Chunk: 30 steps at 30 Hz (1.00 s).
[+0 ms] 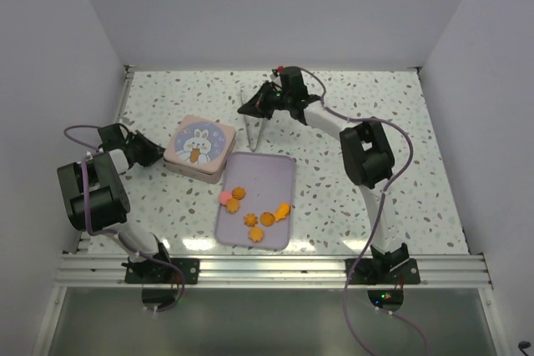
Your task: Pack the cookies
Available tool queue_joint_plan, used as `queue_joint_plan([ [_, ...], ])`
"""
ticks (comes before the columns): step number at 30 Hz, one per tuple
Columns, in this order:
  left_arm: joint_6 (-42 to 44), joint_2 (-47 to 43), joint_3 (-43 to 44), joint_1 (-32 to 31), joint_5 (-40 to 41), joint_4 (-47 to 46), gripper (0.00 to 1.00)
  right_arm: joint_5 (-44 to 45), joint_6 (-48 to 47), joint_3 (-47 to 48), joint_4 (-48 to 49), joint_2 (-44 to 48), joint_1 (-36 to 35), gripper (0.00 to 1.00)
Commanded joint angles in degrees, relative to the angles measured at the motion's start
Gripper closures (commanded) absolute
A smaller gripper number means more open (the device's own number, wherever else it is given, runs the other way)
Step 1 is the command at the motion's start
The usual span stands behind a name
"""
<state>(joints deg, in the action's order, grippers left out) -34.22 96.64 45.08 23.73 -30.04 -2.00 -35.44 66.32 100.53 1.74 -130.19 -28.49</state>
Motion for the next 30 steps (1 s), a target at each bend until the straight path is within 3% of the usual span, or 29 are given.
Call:
queue_joint_plan([
  [1,1.52,0.30,-0.34,0.71,-2.12,-0.02,1.00,0.98,1.97,5.72,2.31,-4.44,-0.95,1.00],
  [14,2.22,-1.37,-0.61,0.71,-2.83,1.56,1.00,4.86,-1.11,14.34,-4.02,-12.37,-2.09,1.00],
  [30,2.05,-1.63,-0.43,0.79,-3.01,1.56,1.00,5.03,1.00,7.40,-2.00,-8.33,-5.44,1.00],
])
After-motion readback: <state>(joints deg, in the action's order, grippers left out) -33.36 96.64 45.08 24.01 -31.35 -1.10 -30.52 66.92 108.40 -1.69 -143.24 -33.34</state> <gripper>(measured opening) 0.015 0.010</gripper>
